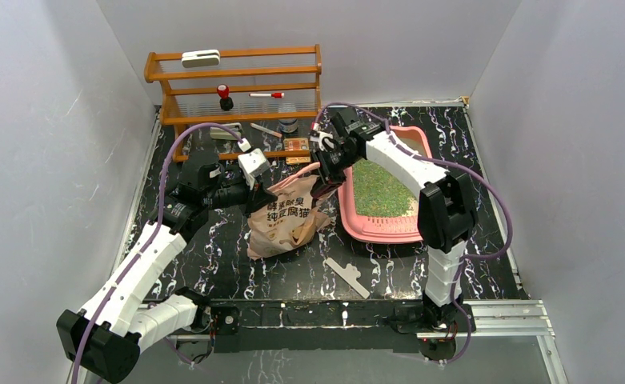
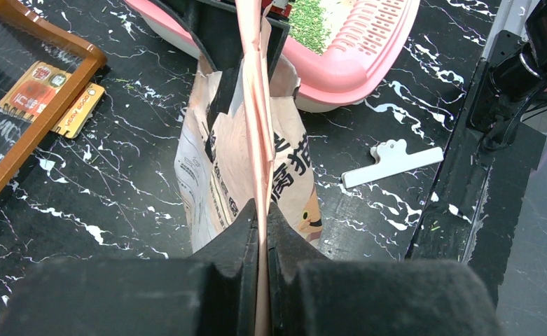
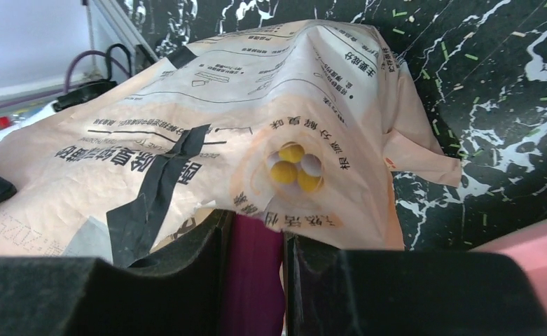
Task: Fill the litter box with clean litter
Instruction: 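Scoop the cat litter from the cat litter bag.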
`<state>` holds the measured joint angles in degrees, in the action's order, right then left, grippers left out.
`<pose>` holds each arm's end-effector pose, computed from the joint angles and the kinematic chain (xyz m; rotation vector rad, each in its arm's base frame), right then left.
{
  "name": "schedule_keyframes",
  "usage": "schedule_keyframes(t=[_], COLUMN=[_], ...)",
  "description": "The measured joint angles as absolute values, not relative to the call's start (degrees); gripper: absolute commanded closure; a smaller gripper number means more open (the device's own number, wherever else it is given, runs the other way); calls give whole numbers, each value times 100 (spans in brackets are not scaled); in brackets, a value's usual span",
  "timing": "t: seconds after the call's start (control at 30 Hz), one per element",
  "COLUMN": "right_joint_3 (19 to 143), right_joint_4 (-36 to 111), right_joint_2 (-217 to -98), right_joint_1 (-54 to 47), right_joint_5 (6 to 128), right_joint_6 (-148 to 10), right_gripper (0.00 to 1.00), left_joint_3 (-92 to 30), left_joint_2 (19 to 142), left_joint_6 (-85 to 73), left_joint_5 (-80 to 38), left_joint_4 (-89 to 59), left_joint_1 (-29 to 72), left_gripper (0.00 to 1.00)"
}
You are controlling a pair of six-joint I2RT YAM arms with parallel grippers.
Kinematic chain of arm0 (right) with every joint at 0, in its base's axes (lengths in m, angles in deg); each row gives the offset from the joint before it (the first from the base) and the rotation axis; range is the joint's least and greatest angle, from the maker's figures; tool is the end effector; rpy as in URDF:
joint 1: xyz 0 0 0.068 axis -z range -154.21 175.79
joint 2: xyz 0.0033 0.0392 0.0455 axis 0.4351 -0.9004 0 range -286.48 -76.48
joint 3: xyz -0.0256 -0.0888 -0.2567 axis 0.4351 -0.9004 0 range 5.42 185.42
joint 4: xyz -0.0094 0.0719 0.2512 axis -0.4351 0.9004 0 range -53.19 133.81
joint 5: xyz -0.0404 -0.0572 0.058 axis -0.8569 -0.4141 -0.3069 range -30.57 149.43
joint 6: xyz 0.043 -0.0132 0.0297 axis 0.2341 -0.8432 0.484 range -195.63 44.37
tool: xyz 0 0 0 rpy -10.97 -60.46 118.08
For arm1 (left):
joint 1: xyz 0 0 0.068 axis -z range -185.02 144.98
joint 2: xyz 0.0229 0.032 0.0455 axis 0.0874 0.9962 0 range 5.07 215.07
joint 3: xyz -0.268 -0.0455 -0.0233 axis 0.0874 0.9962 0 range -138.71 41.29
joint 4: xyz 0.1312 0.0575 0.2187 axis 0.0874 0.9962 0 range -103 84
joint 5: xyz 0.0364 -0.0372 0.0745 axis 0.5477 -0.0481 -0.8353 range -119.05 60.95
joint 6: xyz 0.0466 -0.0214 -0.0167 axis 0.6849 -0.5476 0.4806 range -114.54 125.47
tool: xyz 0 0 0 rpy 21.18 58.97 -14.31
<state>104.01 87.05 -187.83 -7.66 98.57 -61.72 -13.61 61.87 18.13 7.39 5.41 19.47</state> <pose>0.3334 0.2472 0.2733 -0.6995 2.6757 1.1627 0.1902 -0.1098 0.3506 1.0042 1.6399 -0.7481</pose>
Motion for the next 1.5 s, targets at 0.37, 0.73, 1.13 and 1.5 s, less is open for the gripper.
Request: schedule_keyframes(t=[0.37, 0.73, 1.13, 1.5], right_joint_3=[8521, 6539, 5953, 5953], right_joint_4=[6298, 2430, 2598, 3564], right_joint_2=[-18198, -17430, -16528, -16379], right_joint_1=[-425, 193, 1487, 1595], right_joint_5=[11129, 12541, 13052, 13035], right_joint_6=[-4670, -1781, -1800, -2487], right_gripper=[100, 100, 100, 100], left_joint_3=[-1358, -1358, -1304, -1304], left_joint_2=[6202, 6200, 6066, 6066], left_joint_6=[1804, 1802, 1789, 1789], left_joint_5=[739, 733, 687, 693], left_joint_4=[524, 502, 521, 515], left_joint_1=[1947, 1947, 1947, 1947], left_gripper=[100, 100, 100, 100])
